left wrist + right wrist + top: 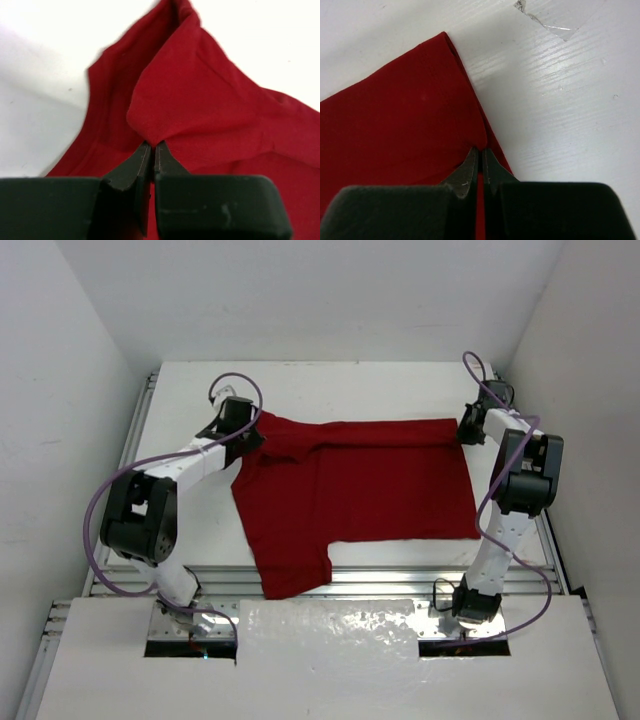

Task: Fold and stack the t-shirts
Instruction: Fold the flattened tshirt in 1/3 of the way

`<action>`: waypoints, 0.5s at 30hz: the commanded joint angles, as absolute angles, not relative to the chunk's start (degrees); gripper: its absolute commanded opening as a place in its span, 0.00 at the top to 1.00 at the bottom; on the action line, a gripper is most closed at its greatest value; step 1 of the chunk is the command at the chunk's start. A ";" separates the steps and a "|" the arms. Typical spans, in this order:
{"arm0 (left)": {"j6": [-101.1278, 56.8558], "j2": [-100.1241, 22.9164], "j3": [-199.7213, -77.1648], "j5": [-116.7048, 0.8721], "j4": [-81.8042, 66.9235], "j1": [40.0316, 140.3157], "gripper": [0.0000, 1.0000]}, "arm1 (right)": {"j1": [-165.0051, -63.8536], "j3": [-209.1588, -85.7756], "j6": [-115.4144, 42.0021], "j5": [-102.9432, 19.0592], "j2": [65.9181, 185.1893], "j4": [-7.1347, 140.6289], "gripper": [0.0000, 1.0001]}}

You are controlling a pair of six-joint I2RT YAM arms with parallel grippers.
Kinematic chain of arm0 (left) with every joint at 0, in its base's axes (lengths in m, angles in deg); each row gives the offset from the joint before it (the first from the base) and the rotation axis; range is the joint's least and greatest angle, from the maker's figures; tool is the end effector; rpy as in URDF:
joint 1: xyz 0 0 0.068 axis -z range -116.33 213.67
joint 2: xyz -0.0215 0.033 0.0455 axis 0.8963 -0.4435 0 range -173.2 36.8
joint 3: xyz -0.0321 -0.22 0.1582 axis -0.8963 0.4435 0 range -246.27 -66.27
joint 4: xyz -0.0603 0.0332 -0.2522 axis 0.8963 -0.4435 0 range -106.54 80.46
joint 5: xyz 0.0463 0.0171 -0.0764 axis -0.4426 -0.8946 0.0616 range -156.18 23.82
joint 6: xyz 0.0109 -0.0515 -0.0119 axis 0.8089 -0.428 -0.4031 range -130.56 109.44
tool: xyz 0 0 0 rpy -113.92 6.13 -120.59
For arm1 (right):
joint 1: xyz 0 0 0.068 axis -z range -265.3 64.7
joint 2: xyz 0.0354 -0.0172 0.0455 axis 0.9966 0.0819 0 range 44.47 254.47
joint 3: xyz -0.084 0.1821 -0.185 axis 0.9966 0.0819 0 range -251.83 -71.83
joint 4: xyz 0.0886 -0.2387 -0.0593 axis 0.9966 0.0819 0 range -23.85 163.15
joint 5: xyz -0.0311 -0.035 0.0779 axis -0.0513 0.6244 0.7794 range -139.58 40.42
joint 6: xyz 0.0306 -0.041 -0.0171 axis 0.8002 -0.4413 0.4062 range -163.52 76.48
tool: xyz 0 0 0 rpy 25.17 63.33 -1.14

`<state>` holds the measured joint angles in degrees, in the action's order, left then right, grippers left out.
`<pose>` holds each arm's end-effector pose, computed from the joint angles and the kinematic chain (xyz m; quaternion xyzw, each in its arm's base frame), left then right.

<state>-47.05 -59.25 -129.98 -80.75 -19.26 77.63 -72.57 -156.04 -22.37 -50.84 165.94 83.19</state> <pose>0.3589 -0.0800 0.2230 -0.2277 0.8788 -0.0669 0.4139 0.4418 -0.1006 0.1491 0.2806 0.9095 0.0121 0.3065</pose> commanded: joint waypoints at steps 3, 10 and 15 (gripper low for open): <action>-47.65 -58.56 -128.67 -84.98 -18.24 77.56 1.00 | -72.12 -159.72 -23.57 -50.99 163.65 84.17 0.94; -47.12 -55.15 -128.15 -86.73 -18.86 77.65 0.00 | -72.03 -161.39 -23.48 -49.76 165.06 85.93 0.24; -45.46 -57.13 -135.43 -90.88 -18.97 75.38 0.00 | -72.12 -159.55 -24.09 -46.96 163.13 83.30 0.01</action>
<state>-46.83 -57.57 -129.80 -87.41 -22.39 77.21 -72.31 -159.18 -23.36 -49.31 165.94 85.72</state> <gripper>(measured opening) 0.995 0.986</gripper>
